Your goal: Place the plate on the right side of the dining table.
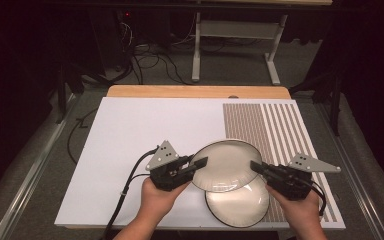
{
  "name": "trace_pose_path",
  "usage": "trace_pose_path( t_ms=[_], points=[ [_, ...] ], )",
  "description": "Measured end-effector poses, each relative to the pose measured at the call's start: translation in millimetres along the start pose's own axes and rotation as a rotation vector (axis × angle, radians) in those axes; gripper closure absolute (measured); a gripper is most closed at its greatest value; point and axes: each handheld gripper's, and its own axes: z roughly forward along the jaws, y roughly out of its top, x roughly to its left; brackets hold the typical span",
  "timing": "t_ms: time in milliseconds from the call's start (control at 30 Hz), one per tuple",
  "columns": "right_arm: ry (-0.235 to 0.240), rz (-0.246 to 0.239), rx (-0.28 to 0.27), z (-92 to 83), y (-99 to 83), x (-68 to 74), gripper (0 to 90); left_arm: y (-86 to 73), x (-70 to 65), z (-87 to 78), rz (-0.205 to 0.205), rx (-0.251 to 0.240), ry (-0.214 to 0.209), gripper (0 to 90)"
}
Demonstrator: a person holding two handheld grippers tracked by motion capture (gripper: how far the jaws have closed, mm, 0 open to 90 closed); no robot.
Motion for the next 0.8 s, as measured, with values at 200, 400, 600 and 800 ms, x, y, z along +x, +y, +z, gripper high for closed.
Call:
trace_pose_path(
  t_ms=[200,400,600,800],
  points=[
    [-0.038,0.014,-0.014,-12.5,4.1,-18.0,87.2,17.3,-2.6,26.5,0.034,0.054,-0.014,75.5],
    [-0.109,0.024,-0.018,-28.6,7.9,-45.0,87.2,24.2,0.0,65.3,0.043,0.119,-0.032,76.4],
    [-0.145,0.034,-0.026,-35.4,8.9,-60.4,87.1,28.7,0.7,87.5,0.036,0.117,-0.045,76.6],
    [-0.181,0.042,-0.019,-41.8,8.6,-74.5,86.9,32.8,1.9,108.5,0.041,0.128,-0.055,76.6]
  ],
)
